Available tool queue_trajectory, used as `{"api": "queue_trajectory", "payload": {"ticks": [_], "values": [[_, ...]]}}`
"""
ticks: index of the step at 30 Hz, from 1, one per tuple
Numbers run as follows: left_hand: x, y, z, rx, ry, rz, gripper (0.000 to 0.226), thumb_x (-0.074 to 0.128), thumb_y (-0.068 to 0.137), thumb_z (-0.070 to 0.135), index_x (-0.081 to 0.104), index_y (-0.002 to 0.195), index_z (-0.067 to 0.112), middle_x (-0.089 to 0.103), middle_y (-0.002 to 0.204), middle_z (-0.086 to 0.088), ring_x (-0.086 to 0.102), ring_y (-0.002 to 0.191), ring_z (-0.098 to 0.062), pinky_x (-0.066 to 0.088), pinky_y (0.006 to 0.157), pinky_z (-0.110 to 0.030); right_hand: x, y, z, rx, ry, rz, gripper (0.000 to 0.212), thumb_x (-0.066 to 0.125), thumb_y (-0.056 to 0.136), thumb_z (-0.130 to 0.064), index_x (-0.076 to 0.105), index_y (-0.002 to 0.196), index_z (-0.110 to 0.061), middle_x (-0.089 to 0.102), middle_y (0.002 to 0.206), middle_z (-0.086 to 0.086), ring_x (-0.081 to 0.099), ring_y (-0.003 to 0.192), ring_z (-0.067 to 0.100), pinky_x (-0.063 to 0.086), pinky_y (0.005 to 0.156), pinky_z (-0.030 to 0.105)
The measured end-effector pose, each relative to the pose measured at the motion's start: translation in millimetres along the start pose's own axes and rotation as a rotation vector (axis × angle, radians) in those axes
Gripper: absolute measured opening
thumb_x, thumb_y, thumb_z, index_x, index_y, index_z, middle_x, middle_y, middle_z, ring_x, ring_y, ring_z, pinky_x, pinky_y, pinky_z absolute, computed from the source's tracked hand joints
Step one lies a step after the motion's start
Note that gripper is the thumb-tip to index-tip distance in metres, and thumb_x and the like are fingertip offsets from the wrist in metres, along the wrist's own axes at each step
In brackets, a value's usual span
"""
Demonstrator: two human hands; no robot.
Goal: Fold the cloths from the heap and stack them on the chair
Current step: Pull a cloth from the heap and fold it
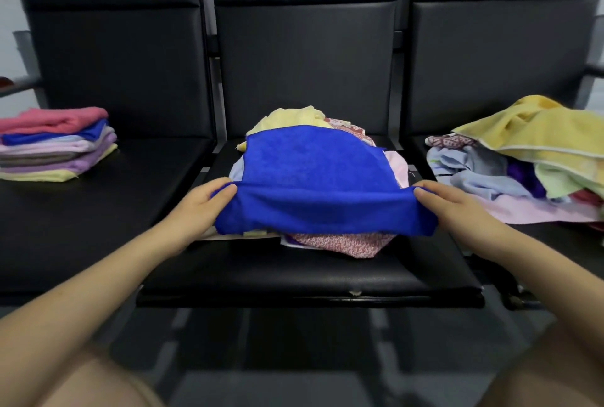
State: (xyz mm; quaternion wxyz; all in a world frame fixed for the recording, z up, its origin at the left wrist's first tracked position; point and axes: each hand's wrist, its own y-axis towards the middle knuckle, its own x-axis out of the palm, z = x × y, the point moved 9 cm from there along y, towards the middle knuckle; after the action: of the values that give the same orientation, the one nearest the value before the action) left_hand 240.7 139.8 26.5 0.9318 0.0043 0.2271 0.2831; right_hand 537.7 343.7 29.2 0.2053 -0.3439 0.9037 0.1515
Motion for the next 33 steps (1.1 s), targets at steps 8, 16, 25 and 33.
{"api": "queue_trajectory", "payload": {"ticks": [8, 16, 25, 33], "values": [[9, -6, -3, -0.034, 0.094, -0.002, 0.028, 0.045, 0.101, 0.023, 0.069, 0.089, 0.015, 0.069, 0.086, -0.001, 0.06, 0.084, -0.012, 0.043, 0.078, -0.025, 18, 1, 14, 0.234, 0.307, -0.051, 0.017, 0.054, 0.097, -0.016, 0.071, 0.096, -0.011, 0.076, 0.093, 0.004, 0.07, 0.082, 0.011, 0.049, 0.082, 0.026], [-8, 33, 7, -0.023, 0.201, 0.176, 0.026, 0.045, 0.101, 0.027, 0.068, 0.102, 0.015, 0.067, 0.095, -0.006, 0.061, 0.091, -0.02, 0.047, 0.078, -0.034, -12, 44, 4, 0.081, 0.095, 0.164, 0.017, 0.057, 0.096, -0.022, 0.07, 0.087, -0.016, 0.07, 0.09, 0.006, 0.062, 0.082, 0.014, 0.046, 0.076, 0.032], [-4, 93, -7, -0.038, 0.329, 0.355, 0.023, 0.044, 0.1, 0.029, 0.065, 0.099, 0.019, 0.066, 0.088, 0.001, 0.06, 0.084, -0.018, 0.049, 0.075, -0.039, -28, 103, 31, 0.17, -0.001, 0.441, 0.014, 0.056, 0.095, -0.025, 0.065, 0.09, -0.016, 0.065, 0.086, 0.002, 0.054, 0.07, 0.014, 0.041, 0.06, 0.028], [-4, 98, -51, -0.252, 0.361, 0.371, 0.036, 0.051, 0.095, 0.045, 0.057, 0.114, 0.015, 0.058, 0.104, 0.001, 0.052, 0.083, -0.011, 0.038, 0.063, -0.027, -36, 87, 75, 0.309, -0.179, 0.44, 0.026, 0.057, 0.088, -0.023, 0.063, 0.067, -0.009, 0.064, 0.069, 0.009, 0.06, 0.078, 0.025, 0.04, 0.066, 0.032]]}}
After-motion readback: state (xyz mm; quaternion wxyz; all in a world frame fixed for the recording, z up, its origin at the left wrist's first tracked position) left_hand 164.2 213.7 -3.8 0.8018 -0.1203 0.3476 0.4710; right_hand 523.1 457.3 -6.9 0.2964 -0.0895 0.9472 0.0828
